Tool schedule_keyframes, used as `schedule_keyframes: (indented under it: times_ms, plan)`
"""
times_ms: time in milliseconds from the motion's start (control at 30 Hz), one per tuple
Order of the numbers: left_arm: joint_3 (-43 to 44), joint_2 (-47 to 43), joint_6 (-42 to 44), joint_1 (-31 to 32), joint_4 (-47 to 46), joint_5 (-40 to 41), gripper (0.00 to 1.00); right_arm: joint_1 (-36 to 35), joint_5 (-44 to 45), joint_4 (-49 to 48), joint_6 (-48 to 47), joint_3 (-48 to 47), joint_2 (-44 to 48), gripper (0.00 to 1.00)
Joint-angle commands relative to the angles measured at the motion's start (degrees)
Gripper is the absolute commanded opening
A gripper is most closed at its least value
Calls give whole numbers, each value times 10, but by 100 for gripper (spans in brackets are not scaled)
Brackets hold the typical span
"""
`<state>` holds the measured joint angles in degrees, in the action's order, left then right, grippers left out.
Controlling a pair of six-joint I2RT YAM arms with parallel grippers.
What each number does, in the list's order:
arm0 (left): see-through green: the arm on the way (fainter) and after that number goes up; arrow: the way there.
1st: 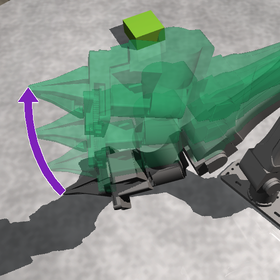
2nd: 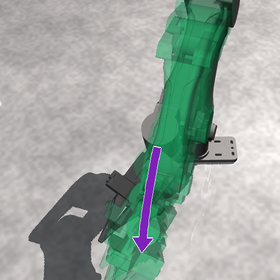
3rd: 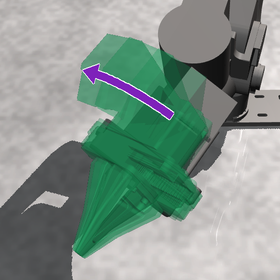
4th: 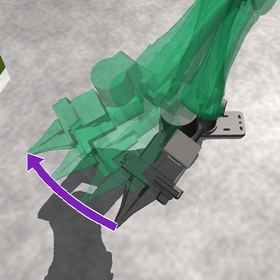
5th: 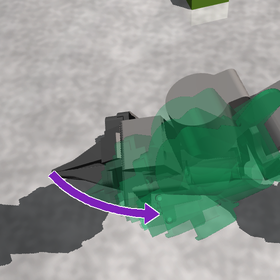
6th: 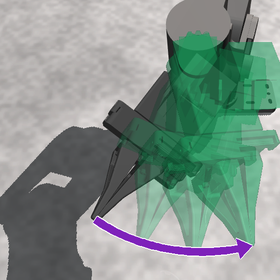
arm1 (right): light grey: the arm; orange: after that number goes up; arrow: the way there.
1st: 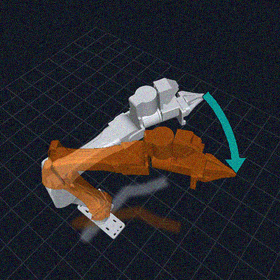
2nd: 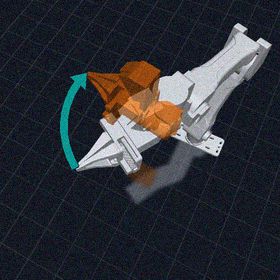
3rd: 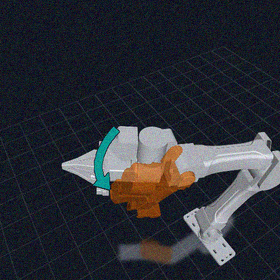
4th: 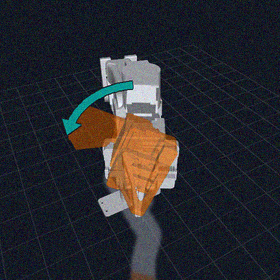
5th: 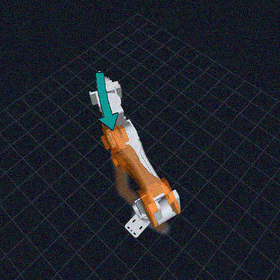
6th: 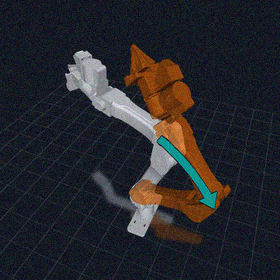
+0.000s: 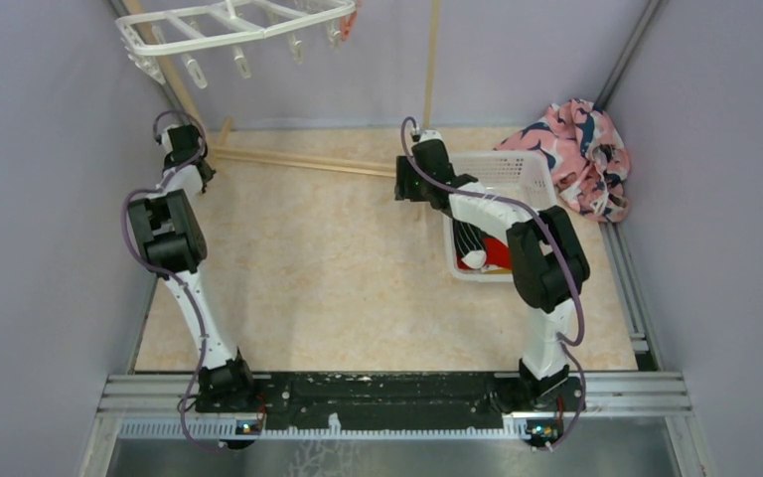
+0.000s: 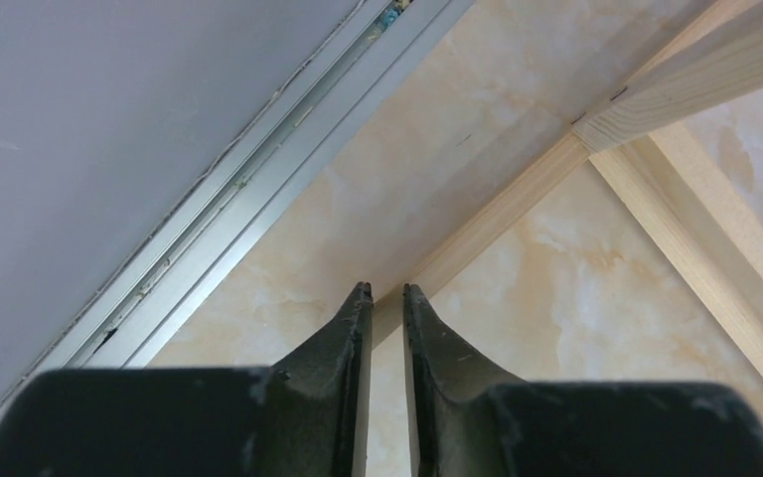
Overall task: Clip the socks to the hanger
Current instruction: Move the clothesline to the center of the board.
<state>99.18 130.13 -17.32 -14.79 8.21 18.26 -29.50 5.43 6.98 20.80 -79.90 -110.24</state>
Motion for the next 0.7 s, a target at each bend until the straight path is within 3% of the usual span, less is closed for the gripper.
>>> schedule_keyframes:
  times_ms: [0, 67, 167, 233, 333, 500, 667]
  plan:
    - [-16, 22, -49, 8, 88, -56, 4, -7, -24, -32, -10, -19, 21, 59]
    - [-56, -10, -68, 17, 68, -80, 30, -16, -41, -29, -25, -58, -10, 59]
    - [-163, -99, -66, 40, -42, -129, 81, -34, -51, 47, -55, -204, -98, 59]
    - [-200, -148, -58, 64, -109, -162, 97, -40, -46, 90, -63, -293, -139, 59]
    - [-195, -175, -26, 113, -132, -140, 99, -41, -47, 94, -57, -297, -141, 59]
    - [-88, -113, -118, 135, -47, -157, 99, -41, -37, 43, -41, -177, -66, 59]
    - [-62, -78, -148, 145, -73, -120, 97, -41, -20, 16, -33, -86, -12, 59]
